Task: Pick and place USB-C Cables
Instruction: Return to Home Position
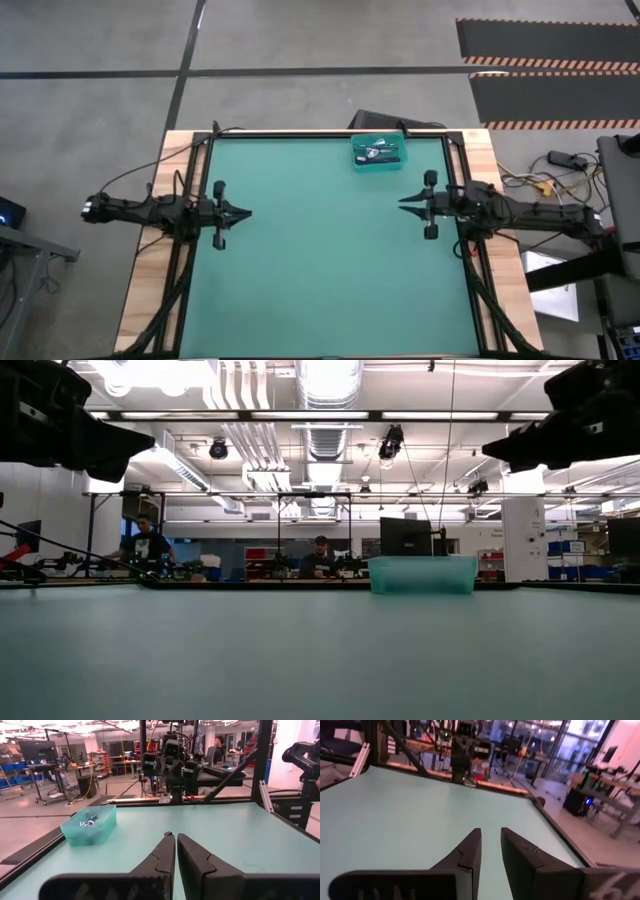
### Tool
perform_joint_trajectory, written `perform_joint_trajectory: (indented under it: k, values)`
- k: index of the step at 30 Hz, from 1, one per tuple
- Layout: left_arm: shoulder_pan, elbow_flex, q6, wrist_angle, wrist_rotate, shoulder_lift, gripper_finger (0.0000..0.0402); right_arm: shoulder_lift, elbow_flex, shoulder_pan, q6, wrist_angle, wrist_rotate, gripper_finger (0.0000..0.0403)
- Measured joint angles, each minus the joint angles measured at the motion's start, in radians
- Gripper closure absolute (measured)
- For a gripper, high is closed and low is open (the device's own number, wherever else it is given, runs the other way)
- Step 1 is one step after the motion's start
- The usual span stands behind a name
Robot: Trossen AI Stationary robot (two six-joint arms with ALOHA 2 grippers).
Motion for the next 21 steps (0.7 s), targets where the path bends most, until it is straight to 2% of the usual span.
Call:
perform_joint_trajectory:
  k: [9,14,21]
  values:
    - [0.0,0.0,0.001,0.0,0.0,0.0,0.0398,-0.15,-0.04,0.0,-0.014,0.001,0.001,0.034]
    - [0.0,0.0,0.001,0.0,0.0,0.006,0.0398,-0.226,-0.024,0.0,-0.013,-0.08,0.001,0.034]
    - [0.0,0.0,0.001,0.0,0.0,0.026,0.0398,-0.225,-0.03,0.0,-0.057,-0.09,0.001,0.034]
